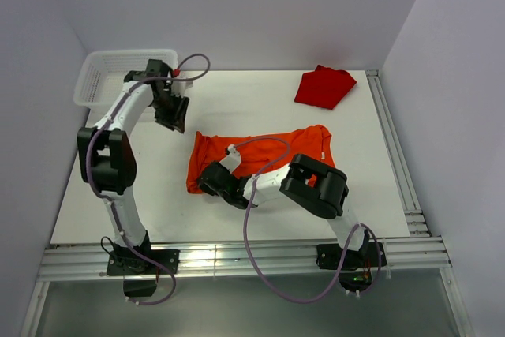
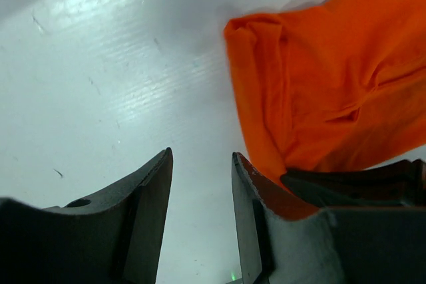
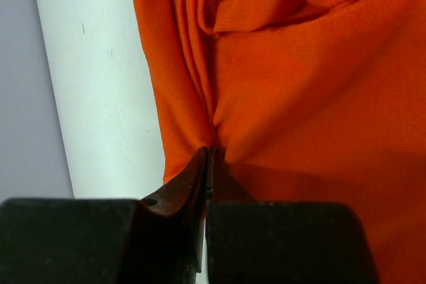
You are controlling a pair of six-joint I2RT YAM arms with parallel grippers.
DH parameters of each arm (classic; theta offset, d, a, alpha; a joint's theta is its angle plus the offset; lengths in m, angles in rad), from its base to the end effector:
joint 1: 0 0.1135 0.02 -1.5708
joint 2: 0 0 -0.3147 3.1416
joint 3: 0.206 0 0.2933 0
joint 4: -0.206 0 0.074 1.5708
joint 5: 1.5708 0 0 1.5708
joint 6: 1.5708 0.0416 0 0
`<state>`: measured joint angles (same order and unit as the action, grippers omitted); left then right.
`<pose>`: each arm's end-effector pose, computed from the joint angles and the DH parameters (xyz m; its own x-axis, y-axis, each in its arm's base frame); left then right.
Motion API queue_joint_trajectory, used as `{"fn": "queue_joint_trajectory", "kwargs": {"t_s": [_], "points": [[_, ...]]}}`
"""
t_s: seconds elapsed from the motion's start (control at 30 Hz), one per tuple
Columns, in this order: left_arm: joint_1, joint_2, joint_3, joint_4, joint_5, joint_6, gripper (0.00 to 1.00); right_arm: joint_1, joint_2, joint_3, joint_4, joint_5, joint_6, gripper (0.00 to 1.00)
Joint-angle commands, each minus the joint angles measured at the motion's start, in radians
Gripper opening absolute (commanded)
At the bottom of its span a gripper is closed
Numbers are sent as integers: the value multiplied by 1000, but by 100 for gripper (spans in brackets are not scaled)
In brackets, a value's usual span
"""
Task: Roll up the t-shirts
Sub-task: Roll the tshirt
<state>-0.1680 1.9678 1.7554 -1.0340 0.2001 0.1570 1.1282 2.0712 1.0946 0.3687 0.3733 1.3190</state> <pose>0.4635 -0.0870 0.2931 -0.8876 0.3060 -0.3443 0.3697 0.9191 -0.1363 0.2167 0.4218 0.1209 -0.7516 0.5196 -0.4062 0.0592 0.6666 0.7431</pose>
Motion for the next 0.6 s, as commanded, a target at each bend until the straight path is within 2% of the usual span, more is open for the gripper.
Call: {"fn": "queue_joint_trajectory", "kwargs": {"t_s": [0.0, 0.17, 0.37, 0.57], "points": [[56, -43, -98, 15, 174, 39, 46, 10, 4, 17, -102, 6, -6, 0], [140, -20, -207, 61, 315, 53, 46, 8, 0, 1, -93, -1, 5, 0], [148, 26, -269, 106, 438, 44, 48, 8, -11, -24, -83, -1, 16, 0], [140, 68, -318, 166, 458, 13, 49, 5, -19, -33, -77, -4, 14, 0]]}}
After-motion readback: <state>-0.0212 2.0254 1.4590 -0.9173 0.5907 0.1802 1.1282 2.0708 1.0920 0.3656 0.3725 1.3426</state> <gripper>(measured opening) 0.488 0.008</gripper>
